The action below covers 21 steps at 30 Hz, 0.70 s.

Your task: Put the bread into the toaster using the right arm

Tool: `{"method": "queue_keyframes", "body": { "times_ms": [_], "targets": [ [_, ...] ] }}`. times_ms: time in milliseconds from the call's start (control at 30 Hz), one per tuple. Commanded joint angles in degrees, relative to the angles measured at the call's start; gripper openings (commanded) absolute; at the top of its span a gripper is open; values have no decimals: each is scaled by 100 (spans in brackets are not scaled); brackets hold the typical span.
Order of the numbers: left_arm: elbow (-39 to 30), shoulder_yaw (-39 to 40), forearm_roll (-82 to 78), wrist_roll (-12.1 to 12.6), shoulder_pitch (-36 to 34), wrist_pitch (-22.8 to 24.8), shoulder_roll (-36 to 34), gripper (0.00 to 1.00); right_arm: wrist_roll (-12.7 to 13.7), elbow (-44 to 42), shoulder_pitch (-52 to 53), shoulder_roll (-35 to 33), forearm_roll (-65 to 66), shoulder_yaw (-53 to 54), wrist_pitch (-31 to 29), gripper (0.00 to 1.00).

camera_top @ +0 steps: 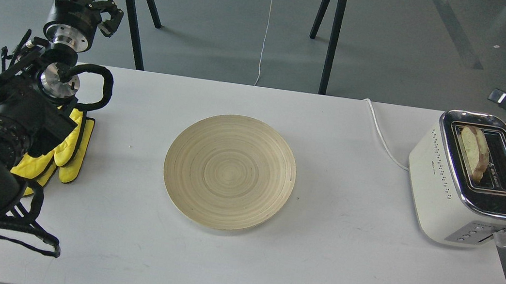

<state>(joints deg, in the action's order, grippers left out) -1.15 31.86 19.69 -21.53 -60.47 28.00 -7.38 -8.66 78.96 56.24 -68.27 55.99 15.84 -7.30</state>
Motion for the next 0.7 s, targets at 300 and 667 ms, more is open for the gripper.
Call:
{"method": "queue_keyframes", "body": {
  "times_ms": [300, 667],
  "targets": [
    [1, 4, 0, 9, 0, 0, -18, 100, -22, -1329, -17, 1992, -2892, 1790, 168, 99],
    [1, -4, 0, 17, -9, 0, -26, 100, 5, -3086, -44, 3872, -4790, 2730, 98, 99]
  ]
}}
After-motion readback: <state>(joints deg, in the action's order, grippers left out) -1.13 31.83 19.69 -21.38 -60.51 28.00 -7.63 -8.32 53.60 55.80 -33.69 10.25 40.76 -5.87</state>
